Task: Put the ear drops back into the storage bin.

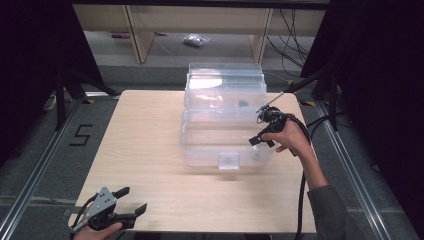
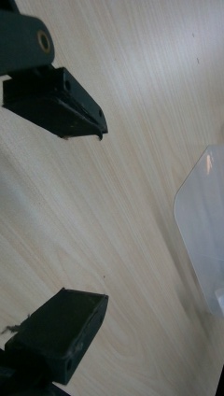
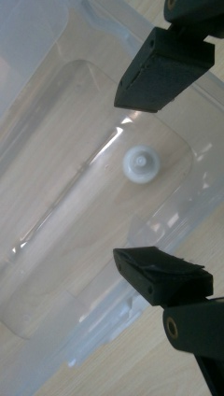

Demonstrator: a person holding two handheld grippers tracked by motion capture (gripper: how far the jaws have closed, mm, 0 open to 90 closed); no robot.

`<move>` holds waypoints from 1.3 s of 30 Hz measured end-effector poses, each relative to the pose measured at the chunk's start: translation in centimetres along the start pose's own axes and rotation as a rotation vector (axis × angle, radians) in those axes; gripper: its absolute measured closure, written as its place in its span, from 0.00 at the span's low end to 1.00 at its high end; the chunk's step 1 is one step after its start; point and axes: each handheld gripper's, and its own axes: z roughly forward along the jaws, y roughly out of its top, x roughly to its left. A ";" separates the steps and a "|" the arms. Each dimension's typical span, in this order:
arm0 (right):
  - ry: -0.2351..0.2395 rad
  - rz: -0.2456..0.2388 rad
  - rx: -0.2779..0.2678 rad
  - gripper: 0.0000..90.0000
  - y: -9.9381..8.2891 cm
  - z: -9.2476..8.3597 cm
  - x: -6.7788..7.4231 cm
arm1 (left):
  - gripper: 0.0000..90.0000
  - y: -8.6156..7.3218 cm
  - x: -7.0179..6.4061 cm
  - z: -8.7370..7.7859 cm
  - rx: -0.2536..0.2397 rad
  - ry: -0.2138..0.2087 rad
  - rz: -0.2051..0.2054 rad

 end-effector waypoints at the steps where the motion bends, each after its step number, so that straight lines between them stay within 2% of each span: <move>1: 0.002 0.000 -0.011 0.26 0.0 -0.1 0.1 | 0.16 0.0 0.0 0.0 -0.002 0.003 -0.005; 5: 0.008 0.008 -0.042 0.26 -0.6 -0.3 0.9 | 0.16 0.0 0.0 0.0 -0.003 0.004 -0.013; 7: 0.001 0.002 -0.032 0.26 -0.7 -0.4 1.1 | 0.16 0.0 0.1 0.0 -0.005 0.003 -0.013; 8: 0.007 0.009 -0.056 0.26 -0.9 -0.7 1.3 | 0.16 0.0 0.1 0.0 -0.005 0.003 -0.016; 9: 0.007 0.009 -0.056 0.26 -0.9 -0.7 1.3 | 0.16 0.0 0.1 0.0 -0.013 -0.003 -0.024; 13: 0.009 0.004 -0.071 0.26 -1.4 -1.0 1.5 | 0.16 0.0 0.1 0.0 -0.004 0.002 -0.015; 24: 0.012 -0.011 -0.105 0.26 -2.1 -2.1 2.3 | 0.16 0.0 0.2 0.0 -0.009 -0.003 -0.023; 27: 0.010 0.000 -0.111 0.26 -2.5 -2.6 2.5 | 0.16 0.0 0.1 0.1 -0.012 -0.005 -0.025; 30: 0.009 -0.016 -0.126 0.25 -2.9 -2.8 2.7 | 0.16 0.0 0.1 0.0 -0.010 -0.004 -0.024; 32: 0.009 -0.001 -0.130 0.25 -3.1 -2.9 2.9 | 0.16 0.0 0.2 0.0 -0.011 -0.003 -0.023; 39: 0.004 -0.007 -0.153 0.25 -3.9 -3.5 3.7 | 0.16 0.0 0.1 -0.1 -0.008 0.003 -0.021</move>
